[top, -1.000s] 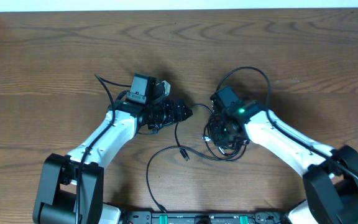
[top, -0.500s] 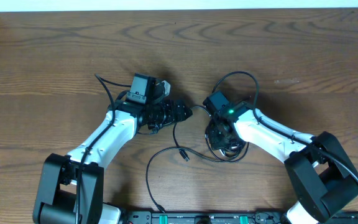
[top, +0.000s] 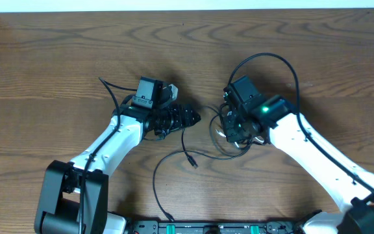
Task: Untangle cables
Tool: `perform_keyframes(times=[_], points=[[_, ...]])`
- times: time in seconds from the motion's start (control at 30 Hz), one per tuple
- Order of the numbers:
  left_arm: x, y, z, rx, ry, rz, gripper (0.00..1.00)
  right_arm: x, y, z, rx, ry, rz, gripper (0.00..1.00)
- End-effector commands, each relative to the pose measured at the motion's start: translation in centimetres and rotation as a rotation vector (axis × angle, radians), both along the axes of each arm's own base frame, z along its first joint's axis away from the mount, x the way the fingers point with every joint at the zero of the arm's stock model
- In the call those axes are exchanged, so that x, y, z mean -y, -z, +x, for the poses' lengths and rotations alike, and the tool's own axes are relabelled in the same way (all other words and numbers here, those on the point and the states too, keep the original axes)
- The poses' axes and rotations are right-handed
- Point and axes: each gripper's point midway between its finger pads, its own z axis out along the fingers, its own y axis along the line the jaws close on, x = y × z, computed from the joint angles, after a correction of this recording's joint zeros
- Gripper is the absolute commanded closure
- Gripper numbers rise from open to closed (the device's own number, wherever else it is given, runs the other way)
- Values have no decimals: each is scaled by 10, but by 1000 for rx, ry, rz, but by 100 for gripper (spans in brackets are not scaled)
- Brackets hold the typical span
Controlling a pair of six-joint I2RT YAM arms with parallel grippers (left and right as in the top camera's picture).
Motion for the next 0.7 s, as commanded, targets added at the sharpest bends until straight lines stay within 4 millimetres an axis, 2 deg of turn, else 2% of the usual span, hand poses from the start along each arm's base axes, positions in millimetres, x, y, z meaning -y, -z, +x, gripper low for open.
perform_keyframes(times=[0.0, 0.07, 0.2, 0.3, 0.47, 0.67], points=[[-3, 4, 0, -12, -14, 12, 15, 0, -10, 3, 32, -16, 4, 86], [-3, 4, 0, -12, -14, 12, 15, 0, -9, 3, 34, -31, 0, 98], [-3, 4, 0, -12, -14, 12, 15, 0, -9, 3, 36, -41, -2, 99], [-3, 4, 0, -12, -14, 12, 15, 1, -9, 3, 41, -54, -7, 81], [-3, 4, 0, -12, -14, 12, 15, 6, 10, 4, 51, -140, -68, 80], [-3, 4, 0, -12, -14, 12, 15, 0, 47, -6, 24, -274, -99, 73]])
